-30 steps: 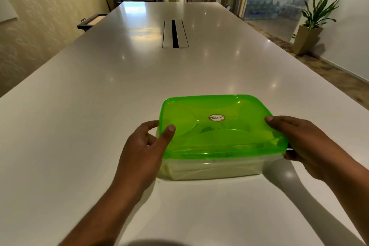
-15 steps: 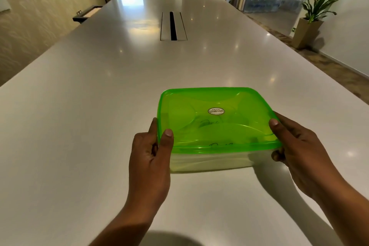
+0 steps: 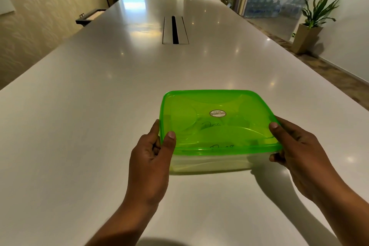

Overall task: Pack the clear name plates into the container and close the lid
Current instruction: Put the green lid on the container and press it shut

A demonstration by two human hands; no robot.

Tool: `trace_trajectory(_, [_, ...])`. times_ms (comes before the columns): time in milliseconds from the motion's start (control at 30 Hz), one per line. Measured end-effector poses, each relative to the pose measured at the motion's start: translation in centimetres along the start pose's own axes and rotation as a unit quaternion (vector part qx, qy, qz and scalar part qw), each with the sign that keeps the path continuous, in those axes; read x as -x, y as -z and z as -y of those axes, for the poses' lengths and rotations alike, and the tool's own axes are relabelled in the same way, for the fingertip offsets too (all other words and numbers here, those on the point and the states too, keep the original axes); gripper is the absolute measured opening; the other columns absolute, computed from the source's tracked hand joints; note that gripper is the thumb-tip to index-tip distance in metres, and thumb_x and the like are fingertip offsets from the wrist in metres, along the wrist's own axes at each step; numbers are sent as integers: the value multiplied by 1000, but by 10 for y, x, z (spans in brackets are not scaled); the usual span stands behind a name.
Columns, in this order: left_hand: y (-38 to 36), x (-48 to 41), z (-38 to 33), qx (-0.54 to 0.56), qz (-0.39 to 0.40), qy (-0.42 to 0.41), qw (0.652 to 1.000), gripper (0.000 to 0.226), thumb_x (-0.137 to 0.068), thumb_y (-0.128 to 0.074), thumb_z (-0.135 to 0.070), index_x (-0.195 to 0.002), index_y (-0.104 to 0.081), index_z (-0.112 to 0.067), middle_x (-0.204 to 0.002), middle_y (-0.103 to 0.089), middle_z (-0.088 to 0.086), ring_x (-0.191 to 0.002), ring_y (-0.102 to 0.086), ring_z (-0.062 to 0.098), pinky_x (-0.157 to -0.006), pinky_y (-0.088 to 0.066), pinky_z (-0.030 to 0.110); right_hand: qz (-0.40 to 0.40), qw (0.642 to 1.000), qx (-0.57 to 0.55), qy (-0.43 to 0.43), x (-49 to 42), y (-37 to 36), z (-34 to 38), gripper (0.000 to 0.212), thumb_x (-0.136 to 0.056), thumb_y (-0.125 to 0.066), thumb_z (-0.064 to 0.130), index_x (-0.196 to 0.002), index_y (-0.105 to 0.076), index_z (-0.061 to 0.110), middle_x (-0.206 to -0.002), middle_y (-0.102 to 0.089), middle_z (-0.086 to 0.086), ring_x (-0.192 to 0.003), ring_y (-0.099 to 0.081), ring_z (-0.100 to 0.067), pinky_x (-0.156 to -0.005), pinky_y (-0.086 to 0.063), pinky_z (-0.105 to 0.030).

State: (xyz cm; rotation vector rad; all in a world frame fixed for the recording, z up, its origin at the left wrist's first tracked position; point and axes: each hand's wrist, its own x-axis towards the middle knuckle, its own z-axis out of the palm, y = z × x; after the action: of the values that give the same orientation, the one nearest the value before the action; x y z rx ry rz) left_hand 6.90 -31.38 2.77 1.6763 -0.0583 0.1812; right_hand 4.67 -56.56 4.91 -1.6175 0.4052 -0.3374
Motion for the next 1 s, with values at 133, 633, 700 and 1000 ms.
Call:
trace_trajectory(133, [2,-3,-5,16,-2,16,1000,16,-83,-63,-50,-95,-64,-61,-86,-63,16,-69,-57,15,-67,-49,39,7,999,26,-21,-2,1,5,19,-93,-57,24,-110,-66,25,-78,-60,2,-46,-51,1,-58,-47,-33])
trace_trajectory(633, [0,-79,-21,5,9,168,986,28,-86,-66,-41,-64,-64,-23,-77,-65,9,-72,-60,26,-69,-49,38,48,988,107,-102,-80,-19,36,35,-88,-65,38,-91,-63,4,-90,-64,-19,-77,-63,-33,-68,-53,-38])
trace_trajectory(700, [1,-78,-19,25,11,162,986,23,-87,-67,-35,-66,-69,-25,-68,-71,-1,-69,-66,22,-70,-54,37,51,989,100,-97,-82,-20,34,30,-89,-63,37,-86,-61,7,-84,-61,-16,-68,-59,-28,-59,-48,-32])
trace_trajectory(1000, [10,-44,-12,-51,-34,57,996,34,-82,-65,-49,-108,-70,-27,-78,-64,14,-58,-55,3,-60,-46,23,2,992,120,-28,-51,4,19,31,-83,-69,42,-90,-68,11,-94,-67,-21,-76,-62,-30,-67,-50,-40])
